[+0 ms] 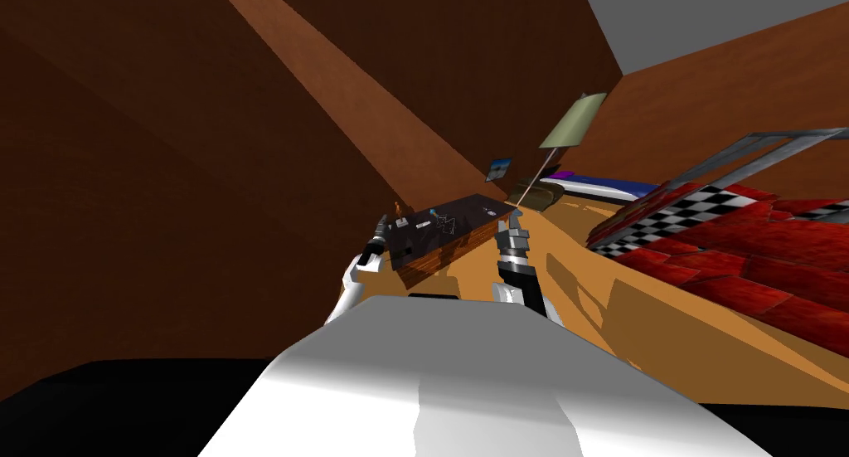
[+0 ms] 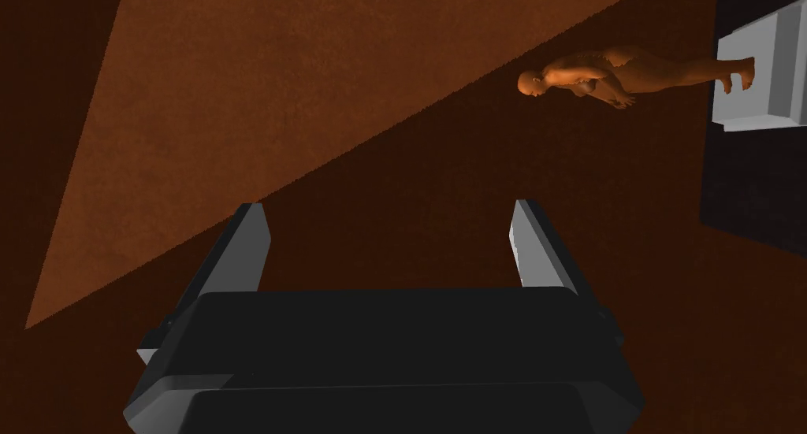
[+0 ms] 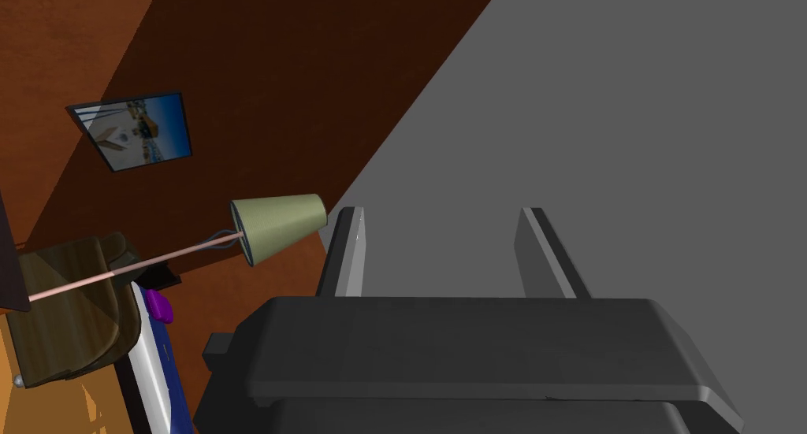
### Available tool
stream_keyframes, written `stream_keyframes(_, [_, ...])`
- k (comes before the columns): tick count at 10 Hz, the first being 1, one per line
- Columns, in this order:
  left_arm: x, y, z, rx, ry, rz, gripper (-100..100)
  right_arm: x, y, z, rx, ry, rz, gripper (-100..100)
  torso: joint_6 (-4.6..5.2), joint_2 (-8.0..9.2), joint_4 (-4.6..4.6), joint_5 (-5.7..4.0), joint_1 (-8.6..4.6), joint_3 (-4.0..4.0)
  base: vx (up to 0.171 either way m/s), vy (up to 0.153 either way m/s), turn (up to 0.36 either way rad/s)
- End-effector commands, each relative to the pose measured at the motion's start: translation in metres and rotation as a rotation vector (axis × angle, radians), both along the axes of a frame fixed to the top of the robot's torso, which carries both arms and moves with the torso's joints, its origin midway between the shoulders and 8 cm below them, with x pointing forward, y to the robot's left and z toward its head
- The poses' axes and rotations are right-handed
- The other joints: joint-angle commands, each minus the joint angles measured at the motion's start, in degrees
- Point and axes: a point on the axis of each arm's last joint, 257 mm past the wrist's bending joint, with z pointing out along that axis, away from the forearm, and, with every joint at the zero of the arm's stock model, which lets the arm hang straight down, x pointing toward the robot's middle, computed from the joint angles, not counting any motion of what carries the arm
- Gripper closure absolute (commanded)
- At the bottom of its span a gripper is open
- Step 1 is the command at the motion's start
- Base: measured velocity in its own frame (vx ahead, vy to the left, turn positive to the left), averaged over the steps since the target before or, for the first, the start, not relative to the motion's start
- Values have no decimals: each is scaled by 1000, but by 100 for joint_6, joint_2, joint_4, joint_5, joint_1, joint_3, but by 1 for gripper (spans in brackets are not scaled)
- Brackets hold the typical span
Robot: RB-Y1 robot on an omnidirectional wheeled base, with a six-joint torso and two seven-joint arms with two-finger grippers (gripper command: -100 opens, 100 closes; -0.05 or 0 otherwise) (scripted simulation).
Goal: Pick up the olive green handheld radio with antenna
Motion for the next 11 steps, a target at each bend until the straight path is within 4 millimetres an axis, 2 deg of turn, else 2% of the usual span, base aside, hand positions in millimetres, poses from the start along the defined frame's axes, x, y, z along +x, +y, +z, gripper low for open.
stream_keyframes(1, [15, 12, -8, -1, 46, 16, -100, 0, 0, 0, 0, 0, 0, 0, 0, 0, 0, 0, 0, 0, -64, 22, -38])
stream_keyframes(2, [16, 12, -11, -1, 51, 18, -100, 0, 0, 0, 0, 0, 0, 0, 1, 4, 0, 0, 3, 2, -53, 24, -19])
stream_keyframes(3, [30, 24, -17, -5, 86, 35, -100, 0, 0, 0, 0, 0, 0, 0, -1, 3, 1, 1, 4, 2, -55, 25, -29])
stream_keyframes(4, [30, 25, -19, -5, 94, 37, -100, 0, 0, 0, 0, 0, 0, 0, 0, 3, 1, 1, 5, 1, -39, 15, -24])
stream_keyframes(7, [54, 50, -31, -21, 169, 79, -100, 0, 0, 0, 0, 0, 0, 0, -1, -5, -1, 1, 2, -3, -38, 17, -37])
stream_keyframes(8, [54, 52, -35, -22, 182, 83, -100, 0, 0, 0, 0, 0, 0, 0, 0, -3, -1, 0, 1, -2, -30, 15, -27])
stream_keyframes(11, [73, 78, -44, -49, 255, 129, -100, 0, 0, 0, 0, 0, 0, 0, -2, -8, -2, 1, 1, -5, -27, 16, -39])
